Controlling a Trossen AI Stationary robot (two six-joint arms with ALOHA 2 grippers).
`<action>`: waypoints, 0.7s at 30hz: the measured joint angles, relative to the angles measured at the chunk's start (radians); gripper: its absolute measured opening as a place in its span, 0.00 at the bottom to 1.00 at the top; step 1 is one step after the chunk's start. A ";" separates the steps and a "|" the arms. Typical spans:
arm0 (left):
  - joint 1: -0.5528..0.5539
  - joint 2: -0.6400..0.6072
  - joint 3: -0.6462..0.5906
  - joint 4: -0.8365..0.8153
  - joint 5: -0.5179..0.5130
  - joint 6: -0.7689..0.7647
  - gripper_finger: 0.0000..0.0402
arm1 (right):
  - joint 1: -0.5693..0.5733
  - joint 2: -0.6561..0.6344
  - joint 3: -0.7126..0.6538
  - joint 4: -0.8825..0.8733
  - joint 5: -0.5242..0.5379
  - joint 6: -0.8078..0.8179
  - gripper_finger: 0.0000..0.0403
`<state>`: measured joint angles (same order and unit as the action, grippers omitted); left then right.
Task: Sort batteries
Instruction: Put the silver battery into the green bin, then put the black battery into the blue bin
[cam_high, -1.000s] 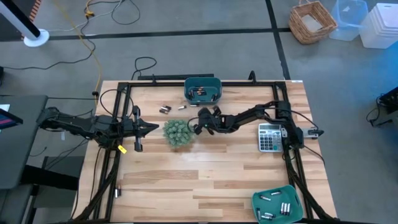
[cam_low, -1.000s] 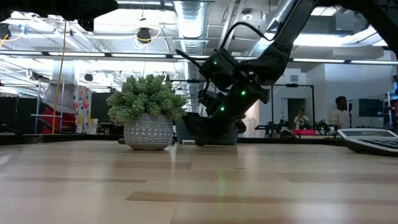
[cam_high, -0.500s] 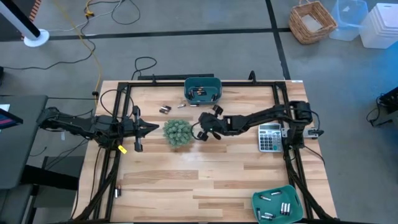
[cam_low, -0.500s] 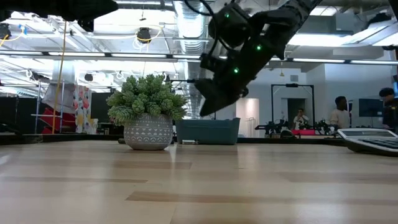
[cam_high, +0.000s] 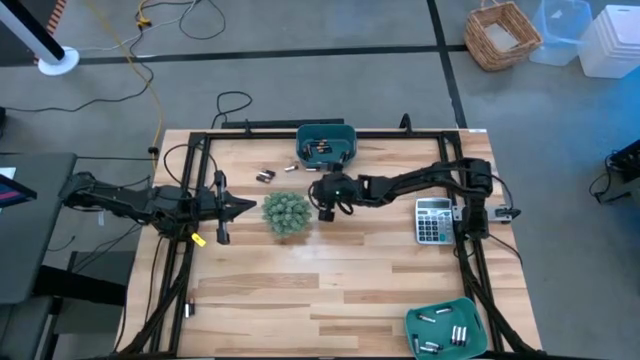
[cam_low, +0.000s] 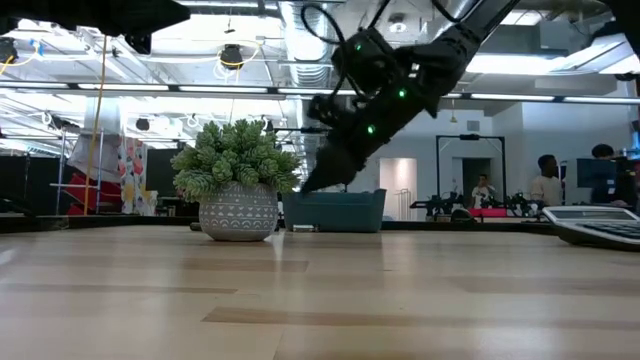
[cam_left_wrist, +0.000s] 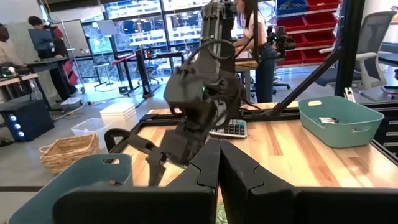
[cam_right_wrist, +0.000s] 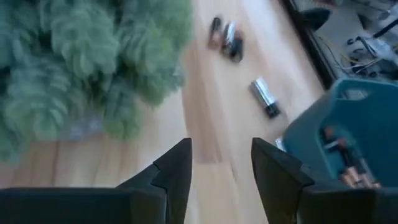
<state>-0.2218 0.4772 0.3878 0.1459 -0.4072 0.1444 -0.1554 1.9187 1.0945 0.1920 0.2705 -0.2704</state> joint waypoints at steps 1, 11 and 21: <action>0.000 0.001 0.000 0.000 -0.001 0.000 0.00 | -0.008 0.005 -0.004 -0.019 -0.009 -0.008 0.45; 0.021 0.029 0.001 -0.044 -0.075 -0.010 0.00 | -0.055 0.102 0.011 0.036 -0.052 -0.030 0.45; 0.148 0.099 0.001 -0.162 -0.149 -0.095 0.05 | -0.096 0.098 0.024 0.011 -0.121 -0.043 0.45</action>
<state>-0.0734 0.5766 0.3889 -0.0165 -0.5563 0.0495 -0.2511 2.0168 1.1183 0.2029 0.1498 -0.3129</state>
